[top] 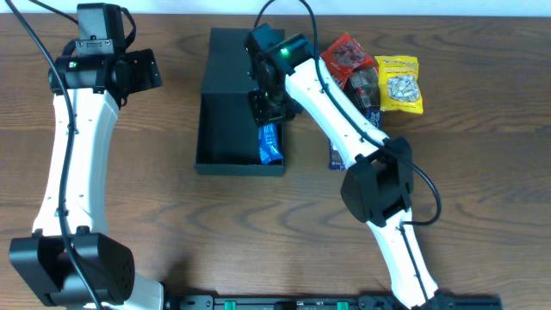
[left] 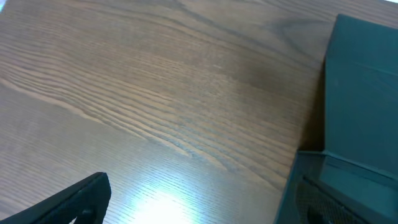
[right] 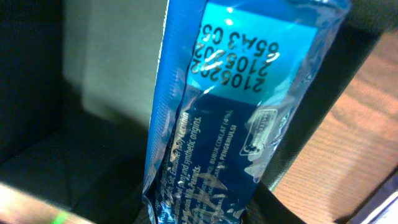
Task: Pack container
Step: 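Lower the blue bar into the black box and open the right gripper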
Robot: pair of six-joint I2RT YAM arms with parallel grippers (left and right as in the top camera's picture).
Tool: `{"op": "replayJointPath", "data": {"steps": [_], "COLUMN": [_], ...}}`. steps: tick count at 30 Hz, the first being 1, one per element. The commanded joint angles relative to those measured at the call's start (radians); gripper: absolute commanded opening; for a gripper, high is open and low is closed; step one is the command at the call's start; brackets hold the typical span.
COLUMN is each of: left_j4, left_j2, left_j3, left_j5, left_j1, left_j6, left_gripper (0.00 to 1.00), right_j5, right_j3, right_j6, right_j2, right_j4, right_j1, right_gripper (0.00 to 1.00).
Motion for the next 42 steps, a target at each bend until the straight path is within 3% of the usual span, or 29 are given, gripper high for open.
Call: {"op": "replayJointPath", "data": {"steps": [1,11,15,20,26,31,32,35,36,38,42], "left_j4": [-0.006,-0.008,-0.008,-0.008,-0.005,-0.004,-0.004,-0.005,-0.005,-0.005,-0.005], "left_j2": [0.000,0.000,0.000,0.000,0.000,0.000,0.000,0.000,0.000,0.000,0.000], "left_j3": [-0.001,-0.001,-0.001,-0.001,-0.001,-0.001,-0.001,-0.001,-0.001,-0.001,-0.001], "left_j5": [0.029,0.035,0.035,0.035,0.034,0.035,0.034,0.034,0.035,0.034,0.035], "left_j1": [0.005,0.005,0.005,0.005,0.005,0.005,0.005,0.005,0.005,0.005,0.005], "left_j6": [0.017,0.017,0.017,0.017,0.017,0.017,0.017,0.017,0.017,0.011,0.009], "left_gripper": [0.95,0.95,0.95,0.96,0.95,0.96,0.95,0.95,0.95,0.95,0.95], "right_j5": [0.006,0.010,0.010,0.010,0.011,0.027,0.031,0.034,0.034,0.056,0.074], "right_j3": [-0.027,-0.059,-0.059,-0.058,-0.012,0.088,0.105,0.100,0.092,0.064,0.014], "right_j6": [0.074,0.090,0.100,0.101,0.100,0.089,0.074,0.022,0.006,-0.003,-0.002], "right_j2": [-0.006,-0.006,-0.006,-0.006,-0.014,-0.028,-0.029,-0.023,-0.019,-0.008,0.013], "right_j4": [0.007,-0.002,-0.011,-0.010,-0.015,-0.027,-0.027,-0.006,0.007,0.045,0.098], "right_j1": [0.007,0.008,0.010,0.008,0.008,0.008,0.008,0.013,0.016,0.024,0.031], "right_gripper": [0.31,0.33,0.38,0.75,0.79,0.70,0.64,0.23,0.16,0.07,0.02]}}
